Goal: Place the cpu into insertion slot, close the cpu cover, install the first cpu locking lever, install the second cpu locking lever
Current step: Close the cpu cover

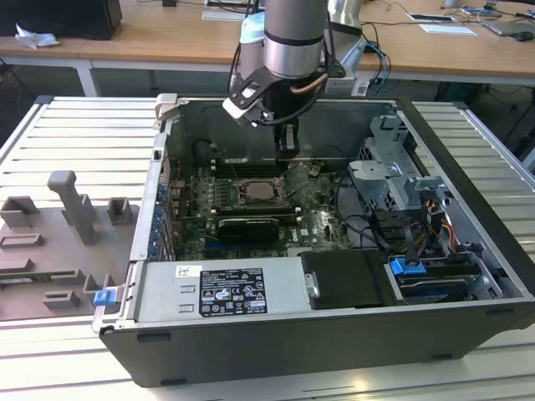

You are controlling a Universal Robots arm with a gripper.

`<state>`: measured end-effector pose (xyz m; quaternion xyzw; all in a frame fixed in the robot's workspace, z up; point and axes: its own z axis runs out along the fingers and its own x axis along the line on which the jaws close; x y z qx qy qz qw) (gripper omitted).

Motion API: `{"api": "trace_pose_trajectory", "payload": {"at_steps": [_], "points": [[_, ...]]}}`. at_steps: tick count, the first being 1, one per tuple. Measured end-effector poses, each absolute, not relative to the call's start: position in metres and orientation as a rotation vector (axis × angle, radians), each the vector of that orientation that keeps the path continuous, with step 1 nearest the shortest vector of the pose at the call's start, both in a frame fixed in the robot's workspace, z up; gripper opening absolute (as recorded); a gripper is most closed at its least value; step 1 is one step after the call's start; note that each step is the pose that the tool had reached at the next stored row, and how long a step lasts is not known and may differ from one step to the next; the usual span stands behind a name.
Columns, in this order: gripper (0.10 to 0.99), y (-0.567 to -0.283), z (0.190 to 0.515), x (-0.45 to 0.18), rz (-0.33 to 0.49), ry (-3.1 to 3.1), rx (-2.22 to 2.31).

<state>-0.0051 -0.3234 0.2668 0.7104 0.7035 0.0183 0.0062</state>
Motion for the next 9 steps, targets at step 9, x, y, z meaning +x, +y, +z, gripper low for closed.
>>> {"api": "trace_pose_trajectory", "payload": {"at_steps": [9], "points": [[0.106,-0.321,0.263,0.015,0.058,2.273,2.152]]}}
